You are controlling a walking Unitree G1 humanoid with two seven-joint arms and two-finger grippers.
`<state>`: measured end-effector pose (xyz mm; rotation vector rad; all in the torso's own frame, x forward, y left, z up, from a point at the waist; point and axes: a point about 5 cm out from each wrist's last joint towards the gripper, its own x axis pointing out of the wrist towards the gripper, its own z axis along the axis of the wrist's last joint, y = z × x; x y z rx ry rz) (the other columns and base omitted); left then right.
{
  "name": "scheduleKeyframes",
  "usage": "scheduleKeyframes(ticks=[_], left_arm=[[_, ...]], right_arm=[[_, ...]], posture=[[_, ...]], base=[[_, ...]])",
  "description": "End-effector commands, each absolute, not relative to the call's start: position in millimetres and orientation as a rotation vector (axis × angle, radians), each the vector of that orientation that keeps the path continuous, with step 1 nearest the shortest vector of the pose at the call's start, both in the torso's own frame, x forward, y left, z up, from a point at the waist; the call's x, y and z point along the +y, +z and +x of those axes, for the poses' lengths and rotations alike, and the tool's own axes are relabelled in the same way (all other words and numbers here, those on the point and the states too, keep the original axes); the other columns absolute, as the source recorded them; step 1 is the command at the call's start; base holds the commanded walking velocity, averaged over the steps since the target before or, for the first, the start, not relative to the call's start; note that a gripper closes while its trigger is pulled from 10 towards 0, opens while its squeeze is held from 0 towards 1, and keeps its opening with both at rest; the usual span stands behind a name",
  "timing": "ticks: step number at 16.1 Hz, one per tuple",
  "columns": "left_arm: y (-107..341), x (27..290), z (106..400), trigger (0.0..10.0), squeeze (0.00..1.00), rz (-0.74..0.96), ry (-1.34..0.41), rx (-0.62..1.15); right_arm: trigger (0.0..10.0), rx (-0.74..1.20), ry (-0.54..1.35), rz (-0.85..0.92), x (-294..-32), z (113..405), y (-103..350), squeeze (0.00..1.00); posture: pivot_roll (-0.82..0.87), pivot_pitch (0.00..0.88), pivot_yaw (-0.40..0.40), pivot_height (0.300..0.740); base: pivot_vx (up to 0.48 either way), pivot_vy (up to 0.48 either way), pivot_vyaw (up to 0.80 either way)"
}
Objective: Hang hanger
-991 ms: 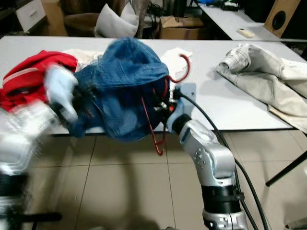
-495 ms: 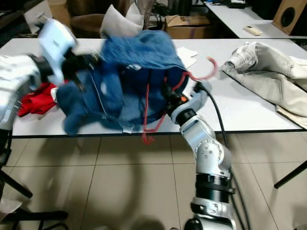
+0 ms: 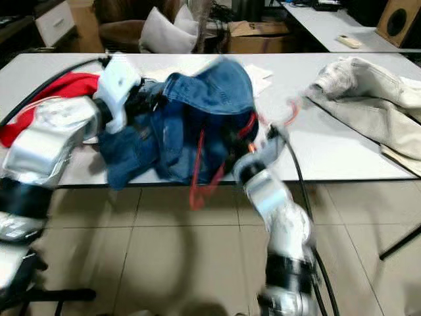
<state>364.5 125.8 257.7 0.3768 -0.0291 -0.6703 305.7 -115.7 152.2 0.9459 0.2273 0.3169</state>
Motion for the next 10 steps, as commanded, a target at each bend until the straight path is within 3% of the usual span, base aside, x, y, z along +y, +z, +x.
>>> scheduleKeyframes(ticks=[1,6,10], left_arm=[[267,129,371,0.0,0.00,0.334,-0.602,-0.058],[265,121,381,0.0,0.00,0.295,-0.541,-0.056],[254,131,386,0.0,0.00,0.352,-0.494,-0.030]], right_arm=[[10.0,0.234,0.328,0.939,-113,301,159,0.00],[10.0,0.268,0.358,0.874,-106,279,161,0.00],[10.0,0.256,0.378,0.904,-101,264,175,0.00]], posture=[[-0.09,0.000,0.071,0.740],[-0.11,0.000,0.088,0.740],[-0.12,0.000,0.091,0.740]], base=[[0.000,0.000,0.00],[0.000,0.000,0.00],[0.000,0.000,0.00]])
